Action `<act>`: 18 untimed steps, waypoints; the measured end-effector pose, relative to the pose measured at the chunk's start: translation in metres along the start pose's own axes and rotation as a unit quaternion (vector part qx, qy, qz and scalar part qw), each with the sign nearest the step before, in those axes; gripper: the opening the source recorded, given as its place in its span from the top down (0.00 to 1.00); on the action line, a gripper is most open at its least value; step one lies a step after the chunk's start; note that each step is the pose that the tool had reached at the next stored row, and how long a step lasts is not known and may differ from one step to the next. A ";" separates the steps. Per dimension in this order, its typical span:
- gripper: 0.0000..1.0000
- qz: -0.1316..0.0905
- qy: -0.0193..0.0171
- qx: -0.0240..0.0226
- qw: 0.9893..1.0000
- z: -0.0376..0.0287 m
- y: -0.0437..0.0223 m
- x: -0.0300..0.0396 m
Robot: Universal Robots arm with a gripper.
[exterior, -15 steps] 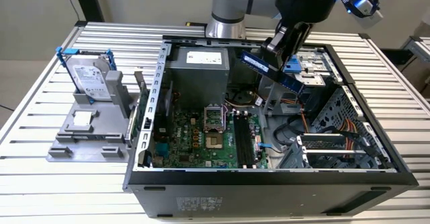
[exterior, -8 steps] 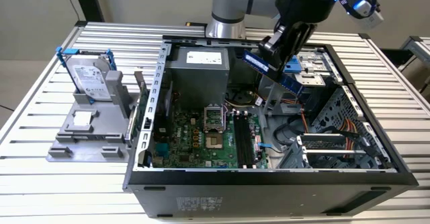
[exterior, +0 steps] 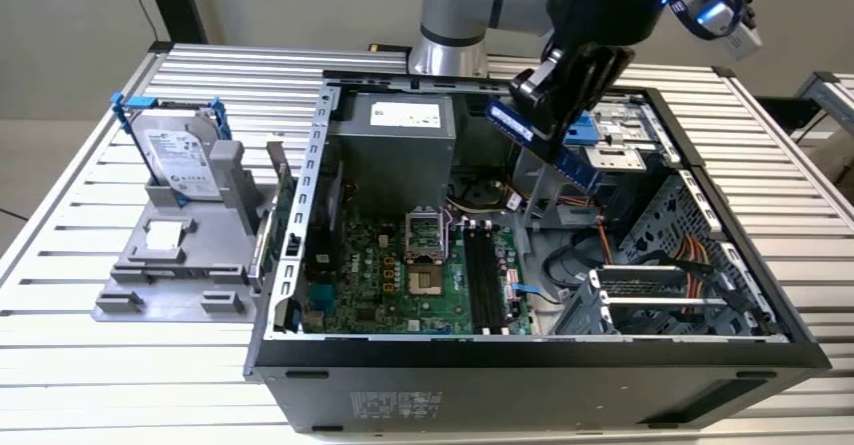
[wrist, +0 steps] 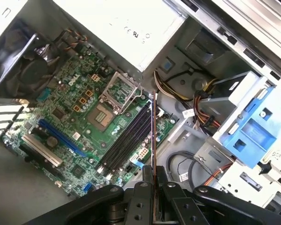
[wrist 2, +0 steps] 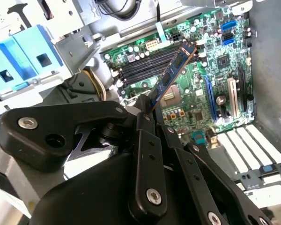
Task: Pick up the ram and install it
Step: 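Insert the ram into the slot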
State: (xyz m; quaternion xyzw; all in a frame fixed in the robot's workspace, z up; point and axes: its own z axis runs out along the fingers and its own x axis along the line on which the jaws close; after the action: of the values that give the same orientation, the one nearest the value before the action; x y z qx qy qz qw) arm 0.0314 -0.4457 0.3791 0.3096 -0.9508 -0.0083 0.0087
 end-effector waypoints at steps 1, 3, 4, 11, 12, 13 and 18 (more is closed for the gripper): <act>1.00 0.005 0.000 0.000 1.000 0.0000 0.0000 0.0000; 1.00 0.015 0.000 0.000 1.000 0.0000 0.0000 0.0000; 1.00 0.021 0.000 0.000 1.000 0.0001 0.0000 0.0000; 1.00 0.059 -0.001 -0.001 0.998 0.0002 -0.0001 -0.0001; 1.00 0.066 -0.001 -0.001 0.998 0.0002 -0.0001 -0.0001; 1.00 0.073 -0.002 -0.001 0.997 0.0003 0.0000 0.0000; 1.00 0.109 -0.002 -0.001 0.994 0.0005 -0.0002 0.0000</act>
State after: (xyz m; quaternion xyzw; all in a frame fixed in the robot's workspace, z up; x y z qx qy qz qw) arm 0.0314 -0.4459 0.3786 0.2042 -0.9789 -0.0091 0.0077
